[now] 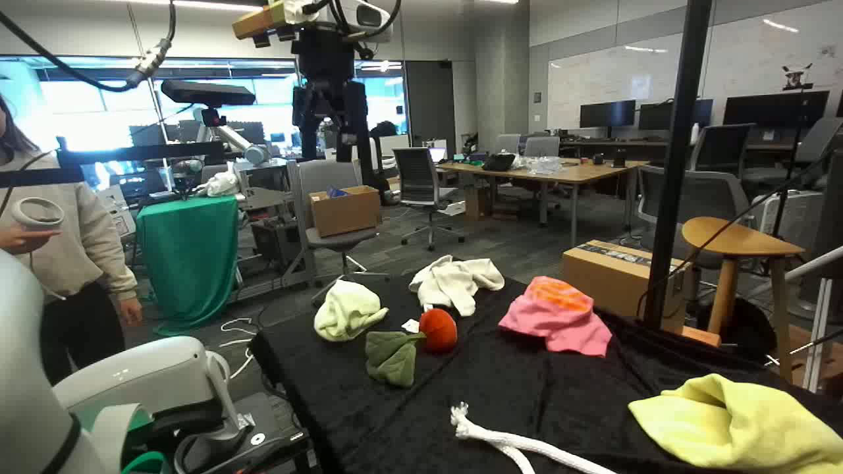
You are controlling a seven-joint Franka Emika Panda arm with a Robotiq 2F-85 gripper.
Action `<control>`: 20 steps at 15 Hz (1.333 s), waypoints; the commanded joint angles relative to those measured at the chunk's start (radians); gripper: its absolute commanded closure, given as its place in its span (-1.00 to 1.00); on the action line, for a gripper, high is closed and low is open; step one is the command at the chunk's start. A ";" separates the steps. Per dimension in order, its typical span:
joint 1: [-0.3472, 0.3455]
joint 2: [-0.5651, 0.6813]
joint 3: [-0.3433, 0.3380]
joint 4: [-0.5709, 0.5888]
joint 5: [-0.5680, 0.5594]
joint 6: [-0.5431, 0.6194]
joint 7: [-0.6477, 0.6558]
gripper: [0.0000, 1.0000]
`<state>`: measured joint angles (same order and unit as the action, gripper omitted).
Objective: Pile the things on the table onto the pink shirt
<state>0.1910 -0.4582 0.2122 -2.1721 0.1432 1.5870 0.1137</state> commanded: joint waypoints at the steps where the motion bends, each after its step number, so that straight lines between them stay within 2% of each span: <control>1: -0.002 0.001 0.002 0.005 0.000 -0.003 0.000 -1.00; 7: -0.002 -0.002 0.002 0.008 0.000 -0.004 -0.001 -1.00; 11: -0.016 0.026 0.007 0.038 -0.038 -0.010 0.018 -1.00; 20: -0.125 0.174 -0.064 0.188 -0.139 -0.024 0.085 -1.00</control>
<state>0.0913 -0.3547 0.1674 -2.0780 0.0272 1.5877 0.1619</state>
